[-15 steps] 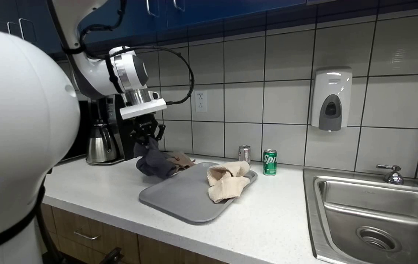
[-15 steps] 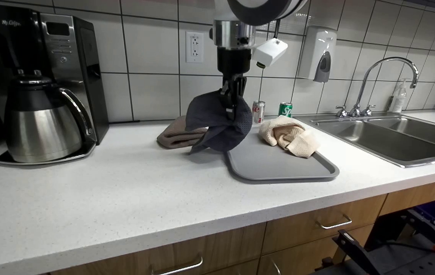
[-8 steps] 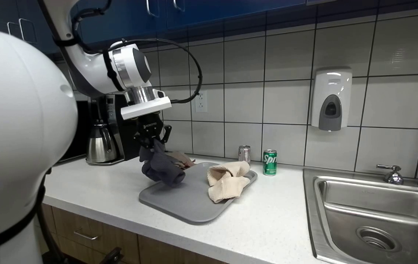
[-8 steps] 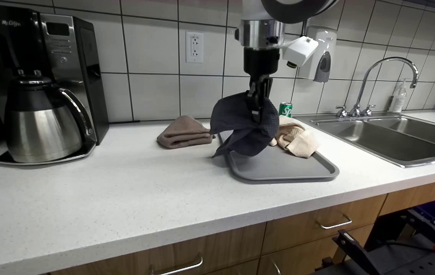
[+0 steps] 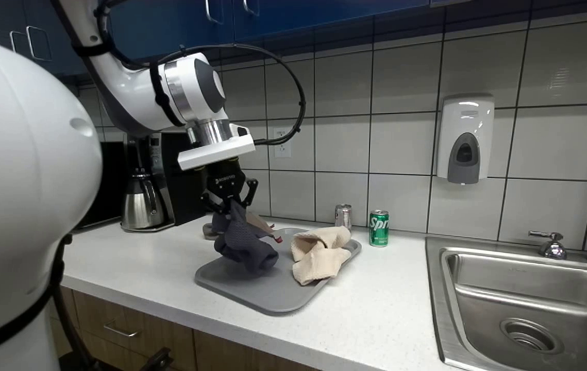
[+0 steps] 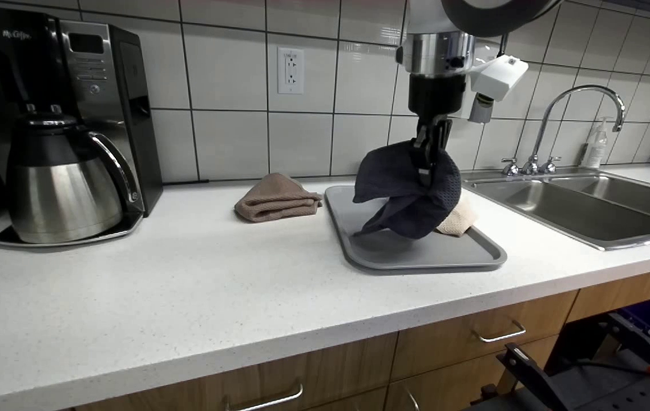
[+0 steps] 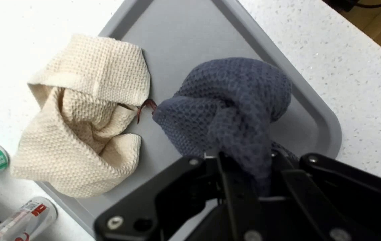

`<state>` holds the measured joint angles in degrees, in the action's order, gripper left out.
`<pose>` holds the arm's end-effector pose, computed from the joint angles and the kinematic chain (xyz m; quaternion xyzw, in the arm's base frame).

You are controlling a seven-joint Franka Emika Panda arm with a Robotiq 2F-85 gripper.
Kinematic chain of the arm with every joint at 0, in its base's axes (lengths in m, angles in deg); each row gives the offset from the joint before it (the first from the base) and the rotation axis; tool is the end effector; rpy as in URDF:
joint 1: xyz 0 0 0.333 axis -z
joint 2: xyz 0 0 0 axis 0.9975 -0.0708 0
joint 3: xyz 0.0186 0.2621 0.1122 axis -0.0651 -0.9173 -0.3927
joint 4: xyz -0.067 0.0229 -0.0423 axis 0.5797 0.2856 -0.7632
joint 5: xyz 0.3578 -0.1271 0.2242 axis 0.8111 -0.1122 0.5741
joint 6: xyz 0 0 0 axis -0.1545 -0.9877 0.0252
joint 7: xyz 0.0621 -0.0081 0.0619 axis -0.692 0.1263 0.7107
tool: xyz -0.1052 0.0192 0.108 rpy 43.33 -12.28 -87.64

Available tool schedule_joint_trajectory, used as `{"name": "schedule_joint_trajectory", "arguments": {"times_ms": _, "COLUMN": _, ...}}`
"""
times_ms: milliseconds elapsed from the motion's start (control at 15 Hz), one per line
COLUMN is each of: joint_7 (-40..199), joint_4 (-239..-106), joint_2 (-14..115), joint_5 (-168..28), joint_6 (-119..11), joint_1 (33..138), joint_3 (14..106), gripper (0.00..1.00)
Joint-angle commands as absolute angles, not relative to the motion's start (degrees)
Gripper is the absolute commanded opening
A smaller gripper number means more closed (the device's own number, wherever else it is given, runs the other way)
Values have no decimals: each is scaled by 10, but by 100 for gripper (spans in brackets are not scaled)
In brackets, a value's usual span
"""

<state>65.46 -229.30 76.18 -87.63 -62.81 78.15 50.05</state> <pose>0.4620 0.1032 0.2025 0.9355 0.3316 0.0297 0.1183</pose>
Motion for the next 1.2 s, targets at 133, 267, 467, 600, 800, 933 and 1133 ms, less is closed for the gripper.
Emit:
{"name": "schedule_joint_trajectory", "arguments": {"times_ms": 133, "joint_7": 683, "joint_4": -2322, "joint_2": 774, "joint_5": -897, "joint_6": -638, "joint_1": 811, "joint_3": 504, "gripper": 3}}
{"name": "schedule_joint_trajectory", "arguments": {"times_ms": 267, "joint_7": 690, "joint_4": -2318, "joint_2": 759, "joint_5": -903, "joint_6": -643, "joint_1": 818, "joint_3": 506, "gripper": 3}}
{"name": "schedule_joint_trajectory", "arguments": {"times_ms": 467, "joint_7": 703, "joint_4": -2306, "joint_2": 731, "joint_5": -919, "joint_6": -649, "joint_1": 826, "joint_3": 507, "gripper": 3}}
{"name": "schedule_joint_trajectory", "arguments": {"times_ms": 600, "joint_7": 714, "joint_4": -2295, "joint_2": 706, "joint_5": -931, "joint_6": -656, "joint_1": 831, "joint_3": 509, "gripper": 3}}
{"name": "schedule_joint_trajectory", "arguments": {"times_ms": 800, "joint_7": 733, "joint_4": -2276, "joint_2": 669, "joint_5": -951, "joint_6": -666, "joint_1": 833, "joint_3": 515, "gripper": 3}}
{"name": "schedule_joint_trajectory", "arguments": {"times_ms": 933, "joint_7": 761, "joint_4": -2257, "joint_2": 641, "joint_5": -972, "joint_6": -661, "joint_1": 833, "joint_3": 522, "gripper": 3}}
{"name": "schedule_joint_trajectory", "arguments": {"times_ms": 1133, "joint_7": 782, "joint_4": -2229, "joint_2": 606, "joint_5": -986, "joint_6": -656, "joint_1": 825, "joint_3": 534, "gripper": 3}}
